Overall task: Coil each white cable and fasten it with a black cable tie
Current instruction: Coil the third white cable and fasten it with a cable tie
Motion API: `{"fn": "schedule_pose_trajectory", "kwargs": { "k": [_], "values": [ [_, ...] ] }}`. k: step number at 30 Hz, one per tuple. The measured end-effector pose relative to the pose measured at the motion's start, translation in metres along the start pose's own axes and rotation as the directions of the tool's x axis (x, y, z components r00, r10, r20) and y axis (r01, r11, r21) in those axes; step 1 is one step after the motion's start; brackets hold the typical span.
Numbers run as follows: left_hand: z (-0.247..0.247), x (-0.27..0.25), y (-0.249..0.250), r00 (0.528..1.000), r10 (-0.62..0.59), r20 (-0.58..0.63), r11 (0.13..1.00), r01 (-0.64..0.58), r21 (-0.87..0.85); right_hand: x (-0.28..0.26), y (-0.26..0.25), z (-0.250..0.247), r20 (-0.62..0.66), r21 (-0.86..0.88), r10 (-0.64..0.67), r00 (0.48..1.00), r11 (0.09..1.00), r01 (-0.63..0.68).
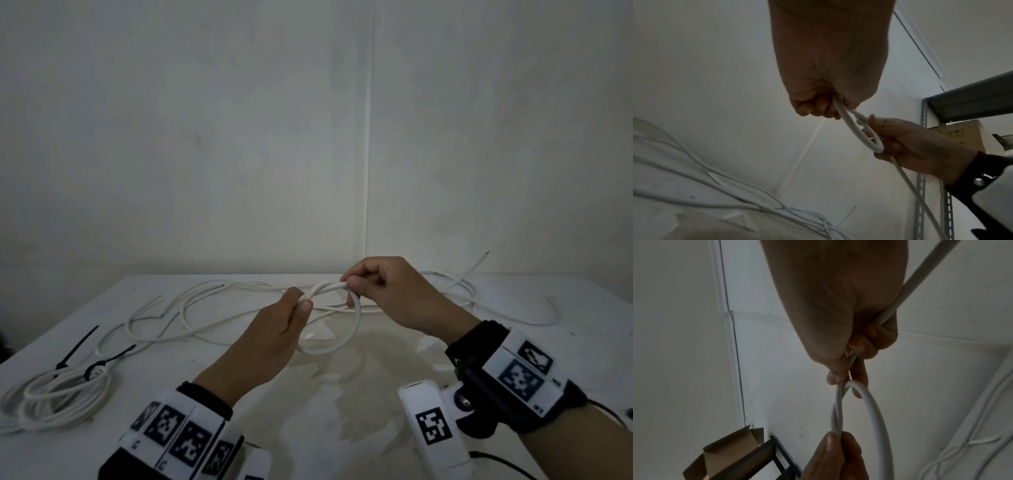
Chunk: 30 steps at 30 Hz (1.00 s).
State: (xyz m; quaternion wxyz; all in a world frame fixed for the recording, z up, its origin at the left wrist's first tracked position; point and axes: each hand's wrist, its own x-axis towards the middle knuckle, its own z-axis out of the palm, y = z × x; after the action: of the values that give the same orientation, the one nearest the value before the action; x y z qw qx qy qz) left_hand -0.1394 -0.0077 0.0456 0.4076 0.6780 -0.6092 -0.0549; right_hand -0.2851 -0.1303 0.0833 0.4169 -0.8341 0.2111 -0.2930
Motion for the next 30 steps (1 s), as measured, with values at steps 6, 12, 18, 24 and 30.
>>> {"fn": "schedule_pose_trajectory", "kwargs": {
  "k": [6, 12, 18, 24, 30],
  "values": [
    [-0.002, 0.003, 0.003, 0.991, -0.133, 0.013, 0.985, 0.134, -0.108, 0.004, 0.008, 0.006, -0.010, -0.142, -0.058, 0.998, 0.988, 0.056],
    [-0.002, 0.011, 0.008, 0.955, -0.277, 0.110, 0.805, 0.293, -0.517, 0.007, 0.013, 0.008, -0.062, -0.061, -0.064, 0.996, 0.996, 0.060],
    [0.004, 0.013, 0.016, 0.951, -0.298, 0.080, 0.770, 0.289, -0.569, 0.010, 0.015, 0.008, -0.111, -0.036, -0.069, 0.991, 0.997, 0.066],
    [0.006, 0.012, 0.022, 0.958, -0.286, -0.017, 0.861, 0.249, -0.443, 0.012, 0.017, 0.011, -0.100, -0.027, -0.064, 0.993, 0.998, 0.062],
    [0.000, 0.017, 0.006, 0.923, -0.374, -0.088, 0.750, 0.246, -0.614, 0.016, 0.020, 0.012, -0.121, -0.129, -0.155, 0.980, 0.982, 0.139]
  ]
}}
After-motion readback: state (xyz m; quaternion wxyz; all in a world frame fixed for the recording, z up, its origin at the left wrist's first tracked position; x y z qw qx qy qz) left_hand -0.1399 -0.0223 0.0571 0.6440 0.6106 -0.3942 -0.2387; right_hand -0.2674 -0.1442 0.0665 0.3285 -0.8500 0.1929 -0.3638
